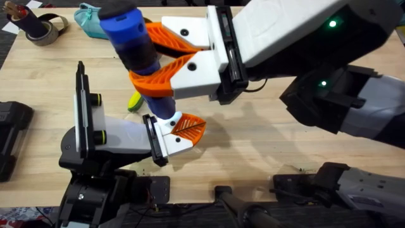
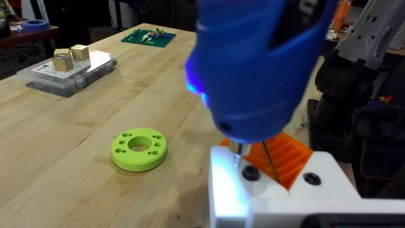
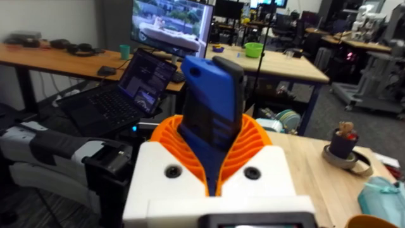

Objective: Pick up the gripper from the table and insert it into the empty holder that is missing its gripper. Then pick up a screw, insert it into the mounting hole, and use the screwdriver to tighten it. Finally, clean up the table by picking up the vegetable and placing it into the bucket.

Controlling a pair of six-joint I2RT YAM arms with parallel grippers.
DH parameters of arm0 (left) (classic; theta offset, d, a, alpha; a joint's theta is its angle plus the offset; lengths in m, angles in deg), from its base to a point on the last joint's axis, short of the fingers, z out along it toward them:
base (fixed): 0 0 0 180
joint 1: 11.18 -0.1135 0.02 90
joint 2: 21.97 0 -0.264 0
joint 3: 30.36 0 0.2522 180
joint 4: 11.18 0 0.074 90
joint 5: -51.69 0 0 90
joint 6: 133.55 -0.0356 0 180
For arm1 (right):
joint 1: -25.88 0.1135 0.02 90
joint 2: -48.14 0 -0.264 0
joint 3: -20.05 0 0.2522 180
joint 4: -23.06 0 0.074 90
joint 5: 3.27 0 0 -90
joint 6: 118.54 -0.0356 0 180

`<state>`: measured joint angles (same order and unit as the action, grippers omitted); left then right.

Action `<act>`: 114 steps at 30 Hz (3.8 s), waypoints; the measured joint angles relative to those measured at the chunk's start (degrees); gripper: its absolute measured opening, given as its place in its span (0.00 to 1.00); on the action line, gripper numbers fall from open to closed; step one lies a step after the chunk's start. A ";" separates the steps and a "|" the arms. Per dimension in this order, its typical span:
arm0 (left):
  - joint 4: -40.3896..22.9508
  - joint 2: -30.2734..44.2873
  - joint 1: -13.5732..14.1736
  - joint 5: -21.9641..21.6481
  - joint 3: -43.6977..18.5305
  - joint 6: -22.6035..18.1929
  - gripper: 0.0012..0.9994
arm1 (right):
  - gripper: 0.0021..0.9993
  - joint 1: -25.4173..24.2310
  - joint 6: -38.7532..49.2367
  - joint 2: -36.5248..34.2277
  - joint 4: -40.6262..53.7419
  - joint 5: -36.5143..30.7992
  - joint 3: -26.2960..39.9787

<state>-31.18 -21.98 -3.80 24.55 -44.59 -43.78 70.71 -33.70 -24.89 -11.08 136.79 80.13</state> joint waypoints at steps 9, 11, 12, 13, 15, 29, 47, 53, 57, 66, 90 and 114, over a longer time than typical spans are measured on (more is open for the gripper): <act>-0.65 0.02 -0.02 3.37 0.00 0.07 0.01 | 0.05 0.06 -2.39 -0.58 1.69 0.39 -0.24; -1.26 0.02 -0.02 5.81 -0.02 0.08 0.01 | 0.05 0.06 -2.84 -0.56 1.67 0.40 -0.26; -1.54 0.04 -0.02 7.07 -0.02 0.07 0.01 | 0.05 0.06 -3.02 -0.48 1.68 0.40 -0.26; -1.85 0.03 -0.02 8.39 -0.02 0.07 0.01 | 0.05 0.06 -3.16 -0.32 1.74 0.40 -0.26; -2.22 0.02 -0.02 10.36 -0.02 0.09 0.01 | 0.05 -0.02 -3.43 0.29 2.27 0.47 -0.24; -2.92 0.04 -0.02 13.90 -0.02 0.09 0.01 | 0.05 -5.74 -5.96 1.94 9.46 8.01 9.47; -2.97 0.02 -0.02 14.07 -0.02 0.09 0.01 | 0.05 -10.38 -5.15 4.45 9.34 11.42 9.89; -2.97 0.04 -0.02 14.07 -0.02 0.09 0.01 | 0.05 -10.46 -7.79 4.45 9.08 14.88 9.90; -2.97 0.04 -0.02 14.07 -0.02 0.09 0.01 | 0.05 -10.20 -8.62 4.45 6.64 16.18 9.90; -2.97 0.03 -0.02 14.07 -0.02 0.09 0.01 | 0.05 -10.06 -10.35 4.45 4.32 16.98 10.03; 0.64 0.03 -0.02 -4.02 0.00 -1.32 0.01 | 0.05 -7.22 -15.20 4.45 -0.02 17.36 10.07; 0.85 0.03 -0.02 -5.51 0.00 -1.27 0.01 | 0.05 -4.10 -17.38 -4.08 -2.30 17.08 18.78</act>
<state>-30.33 -21.95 -3.82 19.04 -44.59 -45.05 66.60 -51.08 -28.96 -13.38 153.88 98.91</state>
